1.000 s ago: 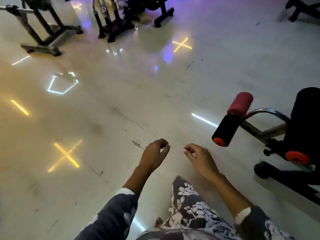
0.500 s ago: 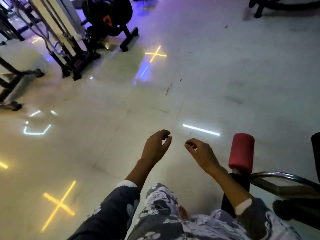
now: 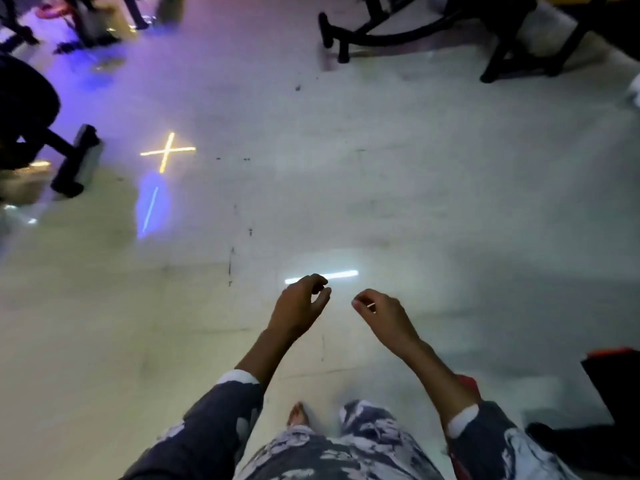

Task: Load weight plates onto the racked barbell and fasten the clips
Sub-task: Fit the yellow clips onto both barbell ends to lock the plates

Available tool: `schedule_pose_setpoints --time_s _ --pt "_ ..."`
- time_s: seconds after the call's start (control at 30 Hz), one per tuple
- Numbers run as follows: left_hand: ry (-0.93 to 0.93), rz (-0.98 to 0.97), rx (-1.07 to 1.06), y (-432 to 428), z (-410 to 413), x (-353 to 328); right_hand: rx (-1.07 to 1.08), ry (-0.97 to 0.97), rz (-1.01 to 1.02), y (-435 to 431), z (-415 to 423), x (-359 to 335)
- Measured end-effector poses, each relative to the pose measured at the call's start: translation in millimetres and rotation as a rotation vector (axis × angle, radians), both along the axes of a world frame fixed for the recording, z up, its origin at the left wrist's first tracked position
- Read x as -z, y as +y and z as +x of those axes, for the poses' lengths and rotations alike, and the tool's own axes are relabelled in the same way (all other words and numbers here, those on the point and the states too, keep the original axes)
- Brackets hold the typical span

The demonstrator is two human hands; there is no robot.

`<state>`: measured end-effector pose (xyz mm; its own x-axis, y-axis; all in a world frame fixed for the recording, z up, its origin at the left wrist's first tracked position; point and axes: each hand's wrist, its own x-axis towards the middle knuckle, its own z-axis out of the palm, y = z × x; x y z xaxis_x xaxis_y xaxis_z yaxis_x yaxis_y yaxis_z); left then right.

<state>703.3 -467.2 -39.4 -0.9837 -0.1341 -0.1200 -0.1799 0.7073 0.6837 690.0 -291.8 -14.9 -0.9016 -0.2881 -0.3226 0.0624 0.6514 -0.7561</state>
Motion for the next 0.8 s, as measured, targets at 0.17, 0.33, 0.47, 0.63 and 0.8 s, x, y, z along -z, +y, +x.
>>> schedule_pose_setpoints --time_s 0.17,0.33,0.47,0.63,0.8 --pt "-0.038 0.035 0.238 22 -145 9 0.29 -0.017 0.011 26 -102 11" --pt "0.024 0.026 0.382 72 -300 16 0.473 0.019 -0.009 74 -230 29" --pt "0.021 0.028 0.477 131 -420 6 0.605 0.031 -0.046 124 -333 17" --pt "0.026 0.031 0.654 213 -551 -10 0.754 0.073 -0.066 194 -441 -1" --pt "0.056 0.03 0.844 307 -687 -10 0.907 0.135 -0.042 276 -554 0"
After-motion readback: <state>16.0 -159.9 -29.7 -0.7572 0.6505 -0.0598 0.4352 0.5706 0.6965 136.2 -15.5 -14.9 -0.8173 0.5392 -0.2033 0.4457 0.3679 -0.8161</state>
